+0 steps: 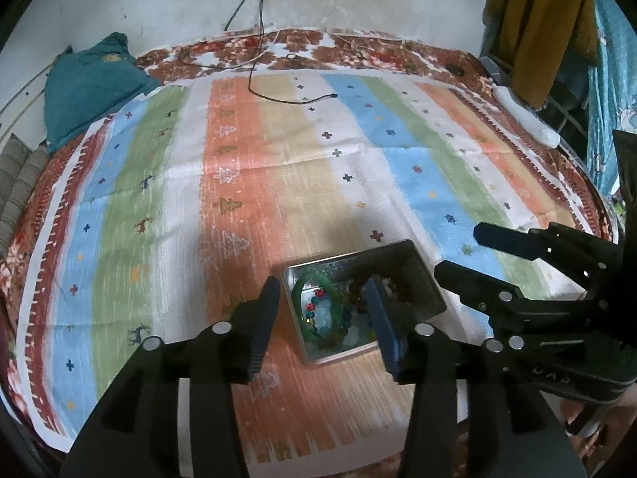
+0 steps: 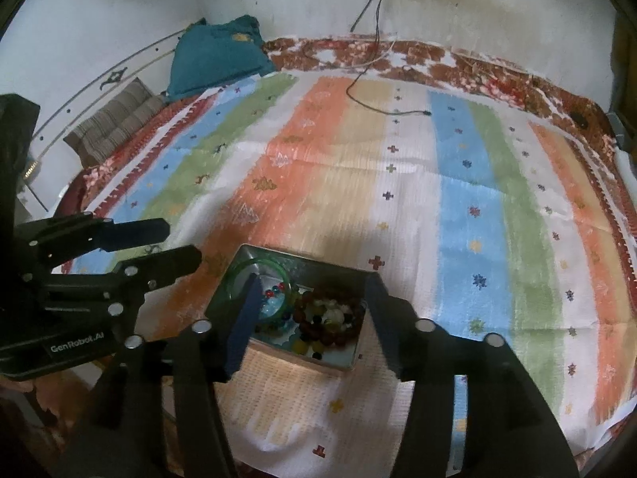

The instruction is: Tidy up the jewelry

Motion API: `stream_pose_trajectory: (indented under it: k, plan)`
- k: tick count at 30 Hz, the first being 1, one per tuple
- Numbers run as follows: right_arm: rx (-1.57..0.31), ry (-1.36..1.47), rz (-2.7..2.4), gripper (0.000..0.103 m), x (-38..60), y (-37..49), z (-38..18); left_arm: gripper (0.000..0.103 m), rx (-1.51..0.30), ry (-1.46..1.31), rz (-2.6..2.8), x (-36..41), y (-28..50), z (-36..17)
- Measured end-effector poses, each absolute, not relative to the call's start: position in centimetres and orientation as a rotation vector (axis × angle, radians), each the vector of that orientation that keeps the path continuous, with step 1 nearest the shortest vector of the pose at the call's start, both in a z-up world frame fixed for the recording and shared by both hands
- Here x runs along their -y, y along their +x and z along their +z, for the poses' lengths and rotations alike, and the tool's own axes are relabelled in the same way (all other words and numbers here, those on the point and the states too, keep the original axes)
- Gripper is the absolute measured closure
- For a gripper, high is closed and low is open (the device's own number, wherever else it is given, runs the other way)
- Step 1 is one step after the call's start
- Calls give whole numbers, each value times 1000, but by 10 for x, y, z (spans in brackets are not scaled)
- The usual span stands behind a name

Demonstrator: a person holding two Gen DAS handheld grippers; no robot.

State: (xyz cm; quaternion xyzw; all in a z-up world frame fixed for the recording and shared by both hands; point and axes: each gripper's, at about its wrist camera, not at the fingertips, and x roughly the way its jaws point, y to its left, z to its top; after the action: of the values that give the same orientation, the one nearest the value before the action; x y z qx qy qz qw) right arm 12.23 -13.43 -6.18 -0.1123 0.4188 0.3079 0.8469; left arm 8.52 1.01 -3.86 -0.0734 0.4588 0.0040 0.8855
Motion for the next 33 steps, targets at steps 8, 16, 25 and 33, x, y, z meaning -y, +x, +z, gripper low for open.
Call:
stream_pose_trajectory:
  k: [8, 16, 25, 33]
  plan:
    - [-860, -224, 641, 25, 141, 115, -49, 45, -927, -175, 1, -13, 71, -34]
    - [-846, -228, 636, 20, 154, 100, -49, 35, -908, -180, -13, -13, 58, -32]
    - [-812, -239, 629, 12, 165, 81, -47, 24, -878, -164, -7, -9, 43, -27]
    - [-771, -211, 619, 6, 176, 70, -41, 6, -831, -177, -2, -9, 33, -21]
